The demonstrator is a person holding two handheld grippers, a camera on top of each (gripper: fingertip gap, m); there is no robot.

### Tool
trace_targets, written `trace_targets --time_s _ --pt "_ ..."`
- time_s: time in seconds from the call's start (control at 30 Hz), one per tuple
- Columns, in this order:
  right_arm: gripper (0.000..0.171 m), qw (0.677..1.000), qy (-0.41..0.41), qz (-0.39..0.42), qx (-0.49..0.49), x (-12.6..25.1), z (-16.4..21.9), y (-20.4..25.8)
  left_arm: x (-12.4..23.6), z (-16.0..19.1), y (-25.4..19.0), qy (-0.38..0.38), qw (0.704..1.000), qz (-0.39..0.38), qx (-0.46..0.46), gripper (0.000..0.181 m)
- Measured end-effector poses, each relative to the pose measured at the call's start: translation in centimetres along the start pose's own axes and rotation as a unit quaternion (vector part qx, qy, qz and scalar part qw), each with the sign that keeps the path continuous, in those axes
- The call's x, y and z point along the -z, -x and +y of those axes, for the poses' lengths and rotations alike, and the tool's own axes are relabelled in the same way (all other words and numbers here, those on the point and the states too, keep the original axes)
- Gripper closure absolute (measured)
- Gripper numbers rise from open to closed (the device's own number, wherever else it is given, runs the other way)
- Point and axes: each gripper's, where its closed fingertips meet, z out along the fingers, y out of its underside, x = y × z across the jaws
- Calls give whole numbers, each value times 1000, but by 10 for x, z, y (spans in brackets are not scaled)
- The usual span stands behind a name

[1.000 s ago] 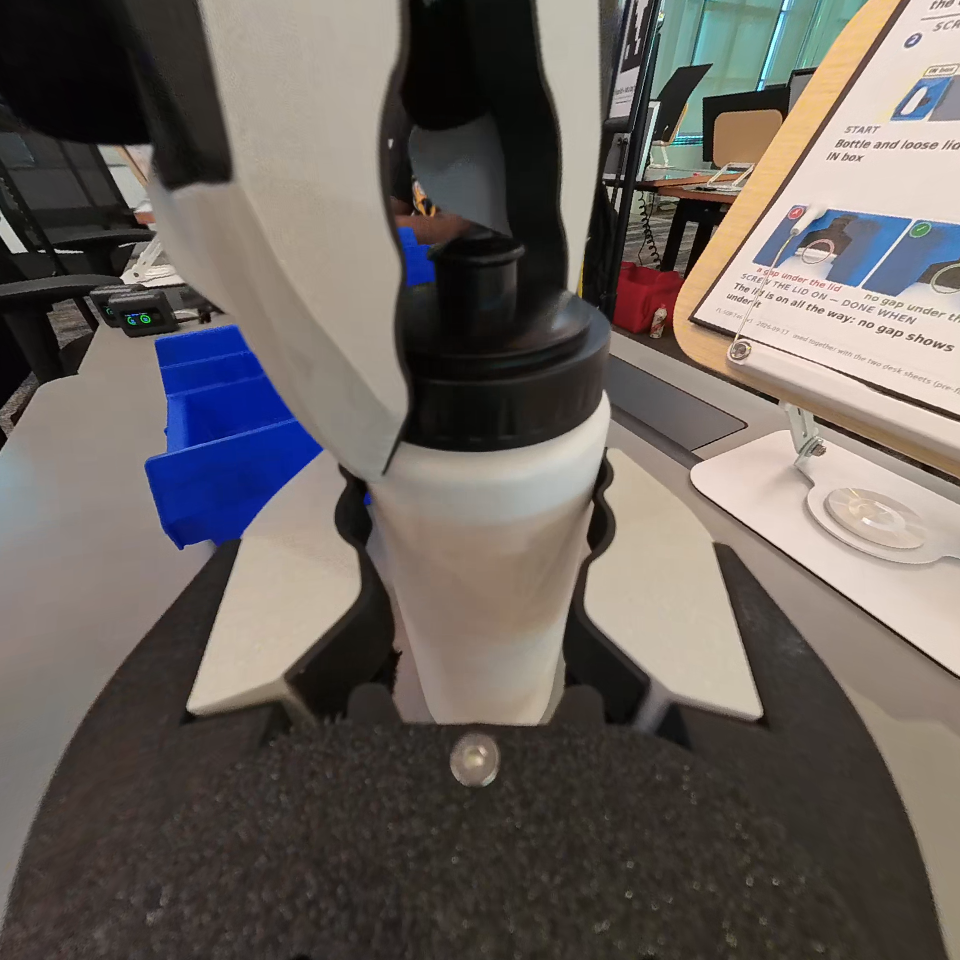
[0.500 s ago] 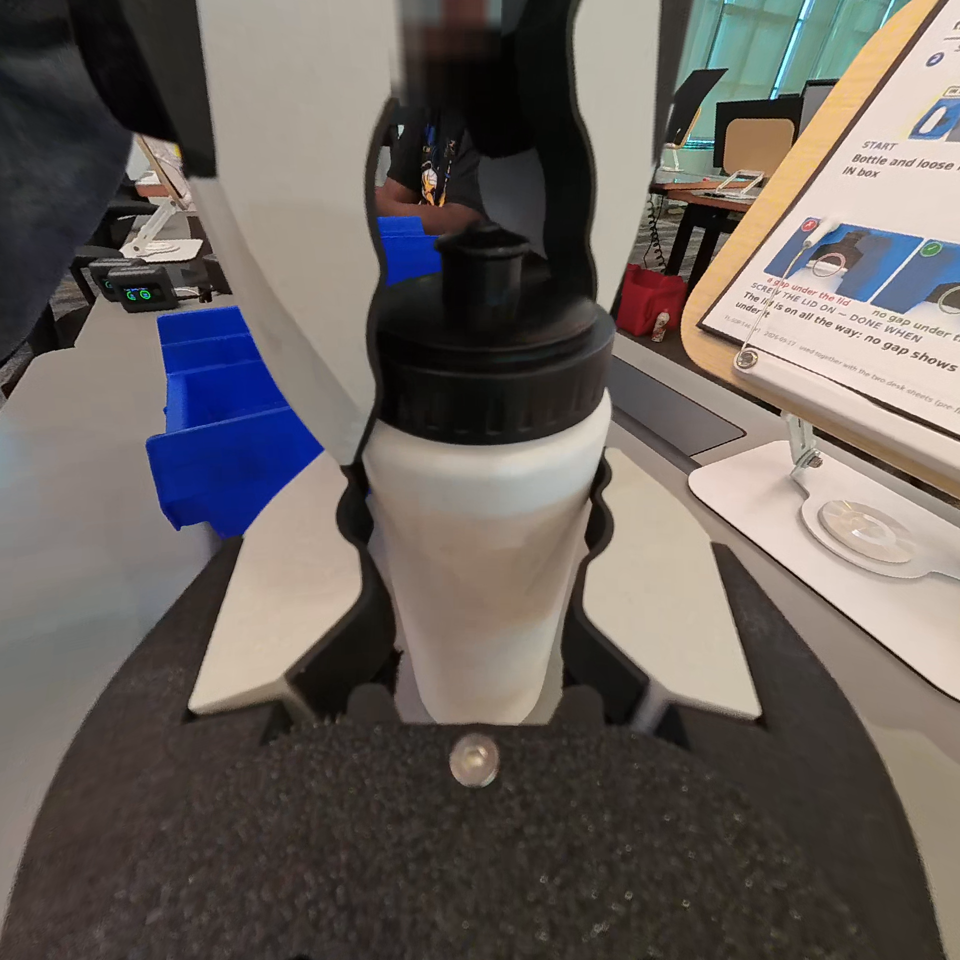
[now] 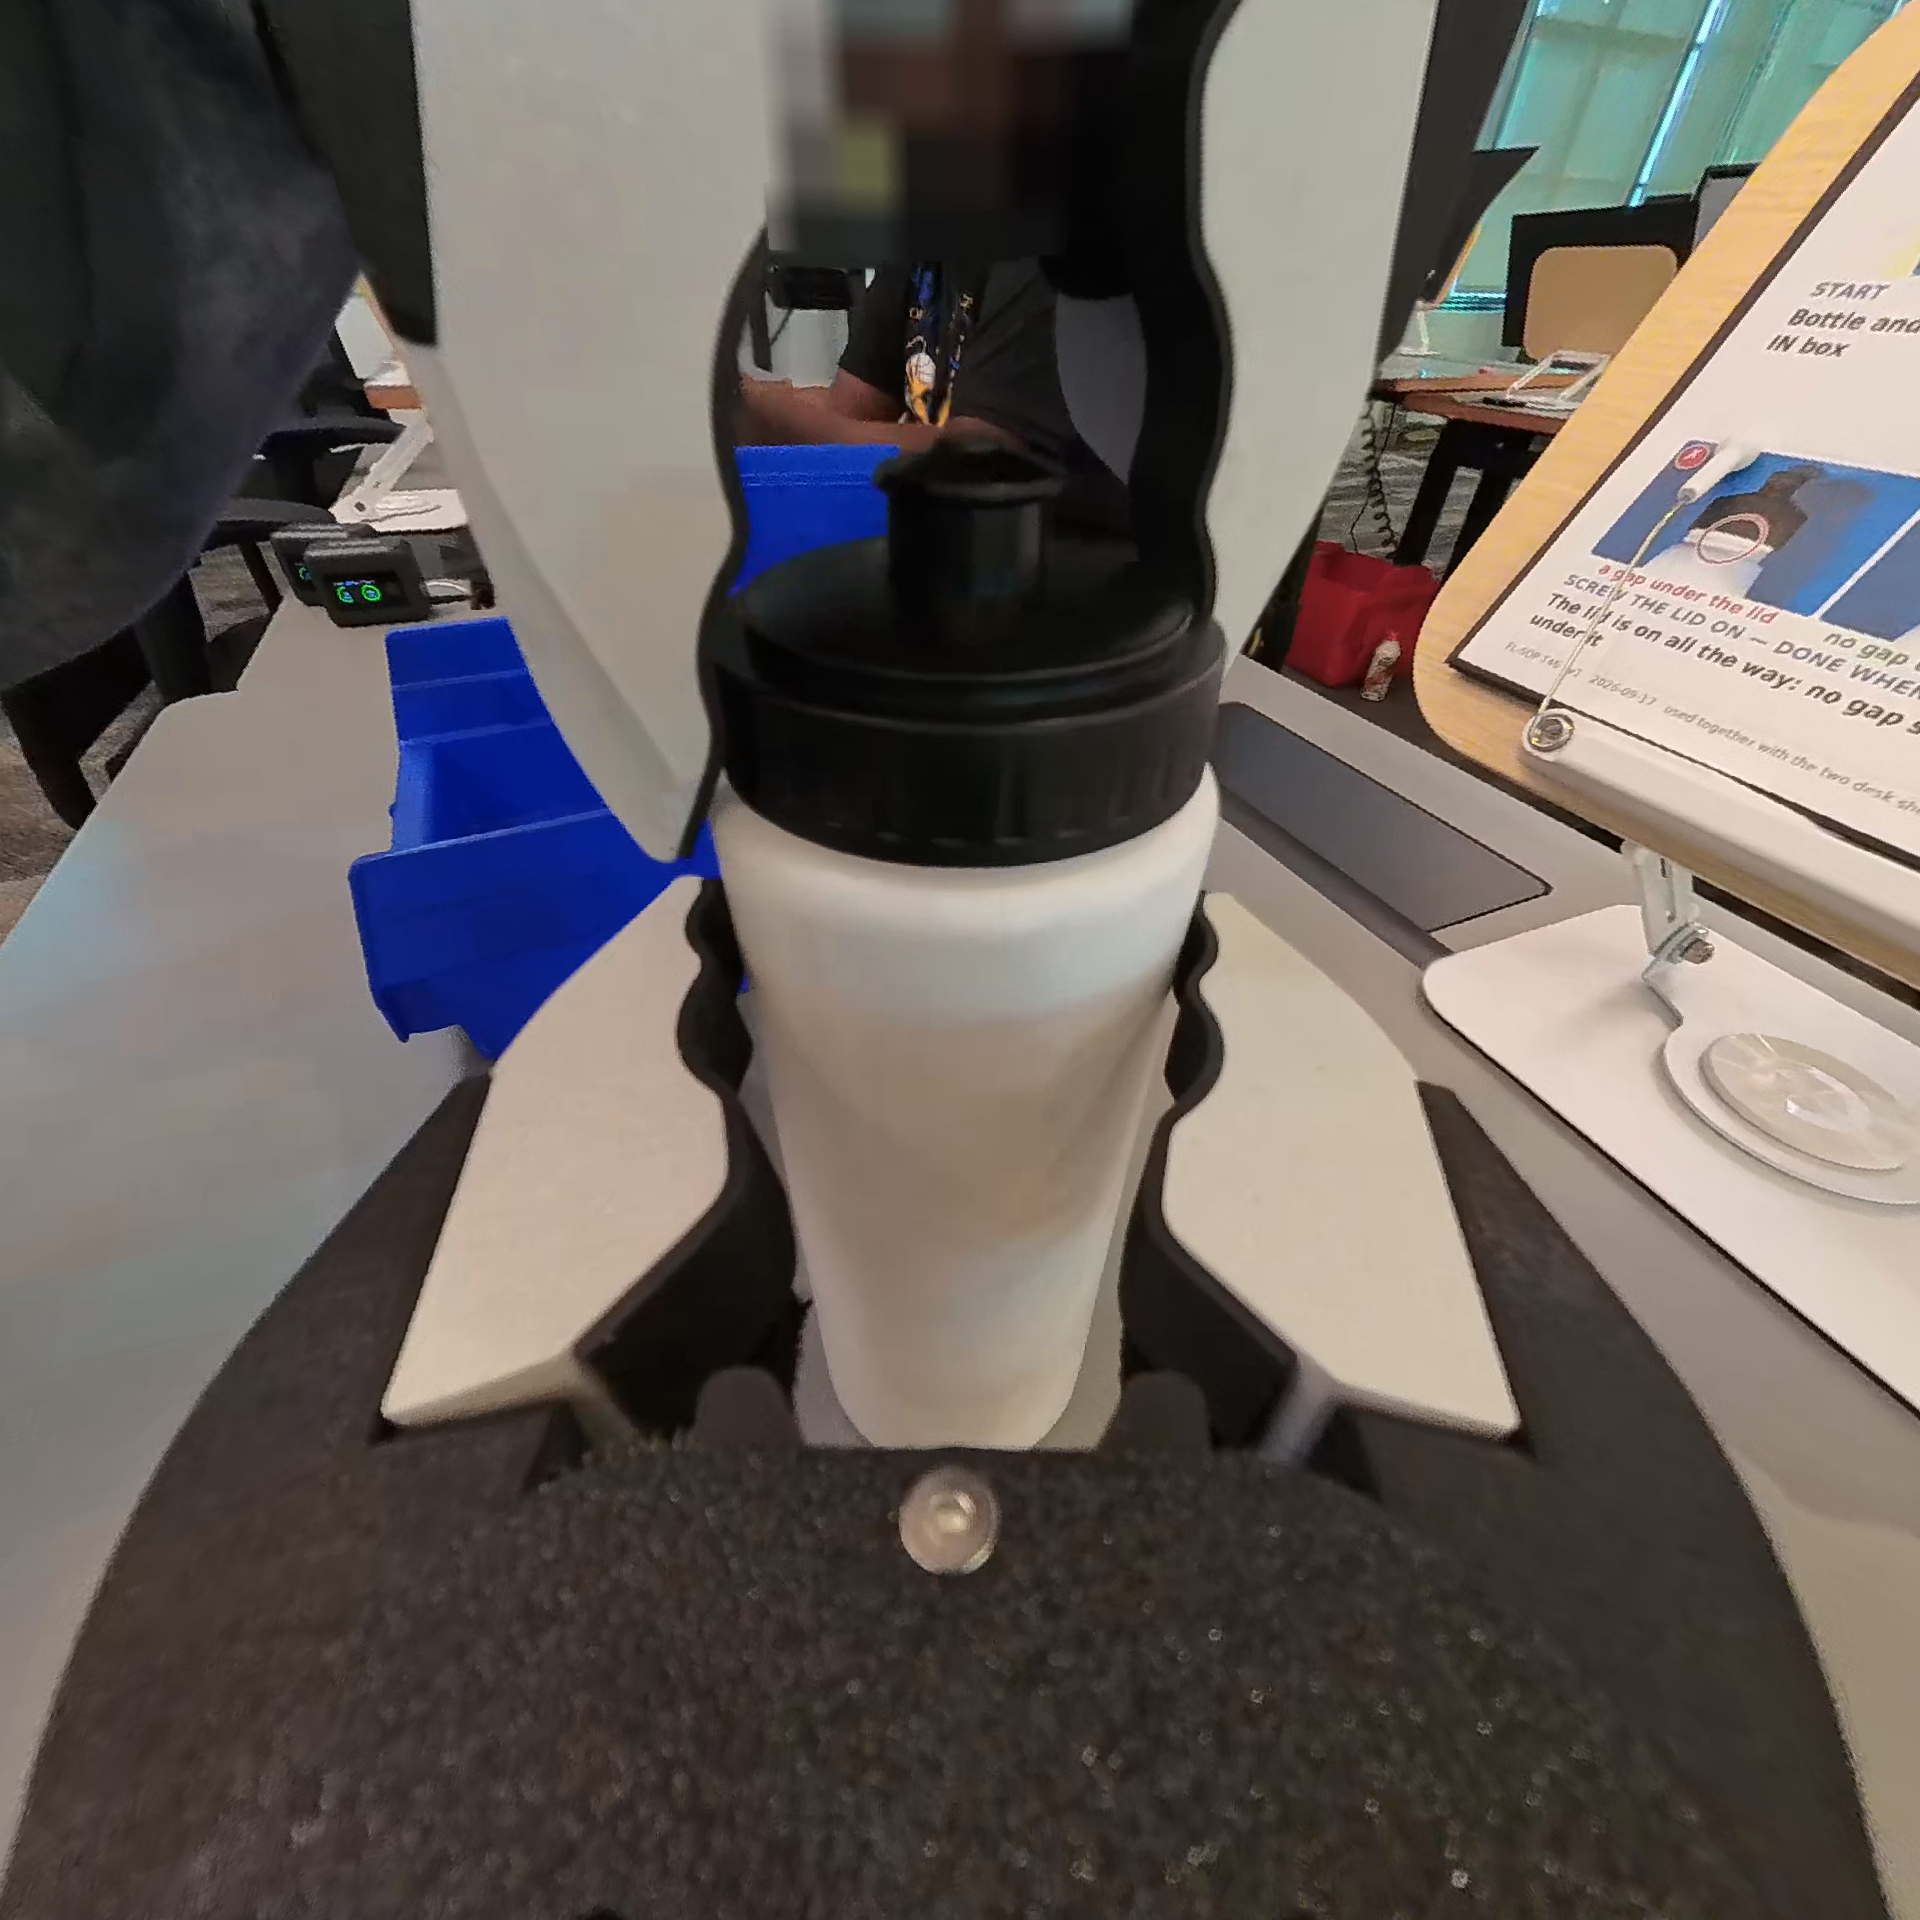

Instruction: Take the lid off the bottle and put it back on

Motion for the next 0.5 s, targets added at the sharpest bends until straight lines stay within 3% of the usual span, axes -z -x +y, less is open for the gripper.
trace_targets --time_s 0.23,0.4,0.5 --pt "89 1000 -15 -3 -7 -1 -1 2 -1 -4 -1 -59 996 -6 61 103" --pt "86 998 48 28 -12 -9 30 -6 0 -9 3 -125 957 33 259 90" --pt "83 997 62 42 -8 -16 46 -7 -1 -9 4 -138 936 25 323 89"
